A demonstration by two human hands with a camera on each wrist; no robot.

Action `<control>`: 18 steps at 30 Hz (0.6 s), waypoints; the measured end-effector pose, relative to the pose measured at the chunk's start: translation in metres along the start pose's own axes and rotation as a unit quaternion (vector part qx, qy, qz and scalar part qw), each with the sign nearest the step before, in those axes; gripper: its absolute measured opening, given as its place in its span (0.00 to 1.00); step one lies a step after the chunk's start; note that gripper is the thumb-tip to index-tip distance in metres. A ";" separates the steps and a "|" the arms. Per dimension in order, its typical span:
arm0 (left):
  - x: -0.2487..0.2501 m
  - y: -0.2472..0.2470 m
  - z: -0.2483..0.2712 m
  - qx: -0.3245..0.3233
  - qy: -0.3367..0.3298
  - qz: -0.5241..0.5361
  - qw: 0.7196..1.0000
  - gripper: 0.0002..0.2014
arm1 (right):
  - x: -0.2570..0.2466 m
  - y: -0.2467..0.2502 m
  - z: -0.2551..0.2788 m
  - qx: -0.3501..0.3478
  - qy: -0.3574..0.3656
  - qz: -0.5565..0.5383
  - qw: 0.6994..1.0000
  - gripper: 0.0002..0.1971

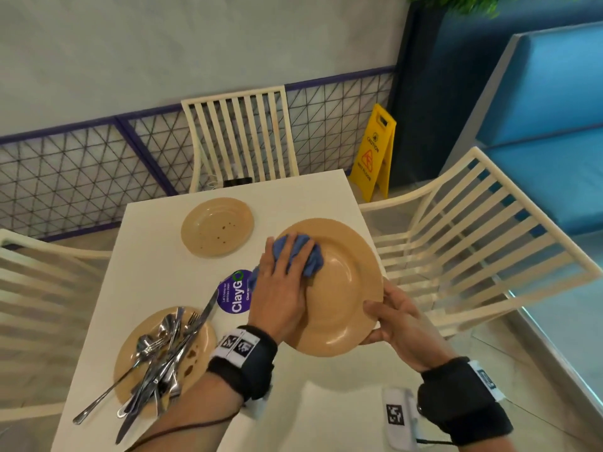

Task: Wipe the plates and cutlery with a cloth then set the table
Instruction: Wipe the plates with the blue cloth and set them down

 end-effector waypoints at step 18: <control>0.075 0.012 0.013 0.017 -0.077 0.112 0.991 0.28 | -0.015 -0.020 -0.018 0.023 0.046 -0.010 0.999 0.21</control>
Point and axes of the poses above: each hand's wrist, its own z-axis away from the middle knuckle, its own y-axis out of the back of the hand, x = y × z, the point moved 8 cm from there along -z, towards the middle knuckle, and after that the axes turned 5 degrees about y, right-handed, at the moved point
